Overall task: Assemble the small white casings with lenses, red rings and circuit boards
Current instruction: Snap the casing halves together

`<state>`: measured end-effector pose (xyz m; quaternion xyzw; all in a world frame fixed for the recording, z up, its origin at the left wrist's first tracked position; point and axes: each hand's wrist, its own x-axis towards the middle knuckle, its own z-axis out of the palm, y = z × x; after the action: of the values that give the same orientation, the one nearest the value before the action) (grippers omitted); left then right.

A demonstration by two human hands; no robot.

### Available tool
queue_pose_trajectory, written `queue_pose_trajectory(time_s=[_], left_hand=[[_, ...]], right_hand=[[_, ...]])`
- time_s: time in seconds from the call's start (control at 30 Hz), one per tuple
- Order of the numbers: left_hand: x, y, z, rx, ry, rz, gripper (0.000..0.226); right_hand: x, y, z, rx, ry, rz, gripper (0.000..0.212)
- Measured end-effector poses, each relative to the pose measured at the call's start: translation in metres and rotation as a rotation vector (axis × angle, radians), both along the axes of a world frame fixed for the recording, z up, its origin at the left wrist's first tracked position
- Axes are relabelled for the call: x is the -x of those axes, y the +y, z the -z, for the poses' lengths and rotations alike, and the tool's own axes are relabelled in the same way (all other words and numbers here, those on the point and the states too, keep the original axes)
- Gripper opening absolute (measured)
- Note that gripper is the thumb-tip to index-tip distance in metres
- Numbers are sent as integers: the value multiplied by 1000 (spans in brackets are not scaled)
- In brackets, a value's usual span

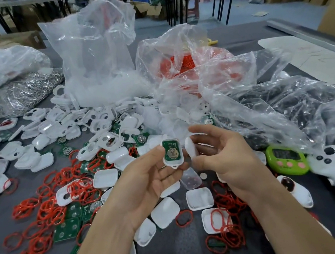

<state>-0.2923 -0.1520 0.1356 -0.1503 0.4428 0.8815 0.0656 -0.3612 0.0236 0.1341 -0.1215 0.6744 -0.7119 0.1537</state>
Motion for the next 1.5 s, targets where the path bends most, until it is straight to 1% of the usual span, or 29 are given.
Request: queue_pose_trajectory(time_s=[0.07,0.13,0.27,0.4,0.47,0.57,0.7,0.8,0.97,1.07,1.27,1.4,1.5], left_hand=[[0,0,-1,-13,-3,2,35],[0,0,-1,-15,-6,4,34],[0,1,-2,8,-17,14,30],[-1,1,-1,27,-17,29,31],[-1,1,-2,34,-20,36,31],[-1,2,-3,47,-22,46,31],[-1,3,-3,64,-22,53,32],[-1,3,-3,66,-18,61,33],[-3,2,-3,76,-1,70,36],[-2,2,-3,85,6,68,38],[-2,3,-2,111,9,67,39],[-3,0,-1,86,11,41,38],[-2,-1,0,71,5,12,39]], right_hand=[[1,1,-1,-11,74,5,47],[0,2,-1,-22,128,-1,41],[0,2,-3,-114,228,0,52],[1,1,-4,-90,300,-19,53],[0,-1,-4,-111,358,-29,57],[-2,-3,-4,-120,419,-37,55],[-4,-5,-7,-175,482,-28,56],[-7,-7,-10,-197,536,-40,60],[-13,-8,-14,-313,652,-33,63],[-14,-9,-15,-352,678,-30,62],[-16,-8,-15,-389,717,5,50],[-18,-12,-11,-396,663,95,52],[-17,-13,-8,-416,622,173,43]])
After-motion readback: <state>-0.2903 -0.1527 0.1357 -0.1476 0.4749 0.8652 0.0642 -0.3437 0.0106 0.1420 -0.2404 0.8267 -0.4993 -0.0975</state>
